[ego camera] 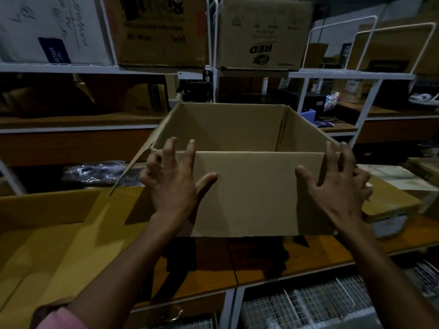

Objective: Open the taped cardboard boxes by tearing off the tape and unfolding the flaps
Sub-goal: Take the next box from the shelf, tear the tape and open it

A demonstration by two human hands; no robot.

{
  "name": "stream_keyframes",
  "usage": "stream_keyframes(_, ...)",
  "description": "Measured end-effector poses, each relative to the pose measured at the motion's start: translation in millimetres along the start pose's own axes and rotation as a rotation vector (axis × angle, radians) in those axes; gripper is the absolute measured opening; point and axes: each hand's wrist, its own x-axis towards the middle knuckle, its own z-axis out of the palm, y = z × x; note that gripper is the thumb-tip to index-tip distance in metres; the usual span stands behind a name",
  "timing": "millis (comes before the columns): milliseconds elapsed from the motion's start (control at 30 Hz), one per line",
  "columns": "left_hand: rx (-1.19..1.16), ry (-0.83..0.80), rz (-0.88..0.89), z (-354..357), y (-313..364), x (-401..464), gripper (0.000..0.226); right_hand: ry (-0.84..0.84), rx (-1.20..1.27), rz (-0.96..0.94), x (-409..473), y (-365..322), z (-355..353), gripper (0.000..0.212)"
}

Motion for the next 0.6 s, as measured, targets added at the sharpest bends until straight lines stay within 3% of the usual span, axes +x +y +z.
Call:
stream_keyframes(133, -0.140, -0.117, -0.052, -1.2, -13.0, -6.6, 0.105, -0.088, 0.222, -0.102, -0.7, 2.6, -5.5, 0.100)
stream_keyframes(267, -0.326, -0.161, 0.092, 12.1, -32.0, 1.4, 0.126, -0.088, 0.235, -0.170, 0.4, 8.9, -10.9, 0.109)
stream_keyframes(533, -0.226, -0.148, 0.219, 16.0, -42.2, 9.3, 0.146, -0.142, 0.180, -0.195, 21.1, 15.0, -14.6, 0.129)
stream_keyframes(600, -0.215, -0.118, 0.210, 16.3, -33.8, 6.1, 0.144, -0.126, 0.171, -0.221, 21.0, 18.0, -21.8, 0.121)
